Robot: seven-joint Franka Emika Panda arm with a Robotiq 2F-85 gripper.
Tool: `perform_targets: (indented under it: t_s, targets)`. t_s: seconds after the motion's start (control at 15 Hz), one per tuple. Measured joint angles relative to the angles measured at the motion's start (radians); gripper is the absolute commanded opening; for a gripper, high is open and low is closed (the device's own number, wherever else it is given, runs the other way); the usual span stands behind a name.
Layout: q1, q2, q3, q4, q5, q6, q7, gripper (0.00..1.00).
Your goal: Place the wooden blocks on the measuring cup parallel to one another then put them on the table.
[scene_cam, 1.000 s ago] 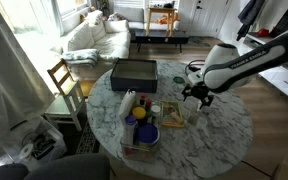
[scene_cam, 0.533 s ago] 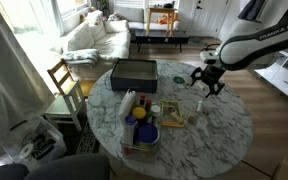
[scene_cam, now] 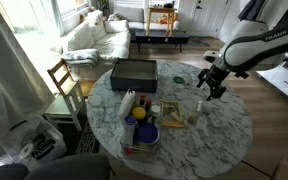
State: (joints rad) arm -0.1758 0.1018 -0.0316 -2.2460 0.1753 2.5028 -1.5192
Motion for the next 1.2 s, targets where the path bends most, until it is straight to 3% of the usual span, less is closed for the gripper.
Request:
perform_targets:
  t_s: [0.53,1.2]
  targets:
    - [0.013,-0.001,-0.005,-0.038,-0.009,0.005,0.377,1.00]
    - [0.019,-0.035,-0.011,-0.055,-0.079,0.007,0.510,1.00]
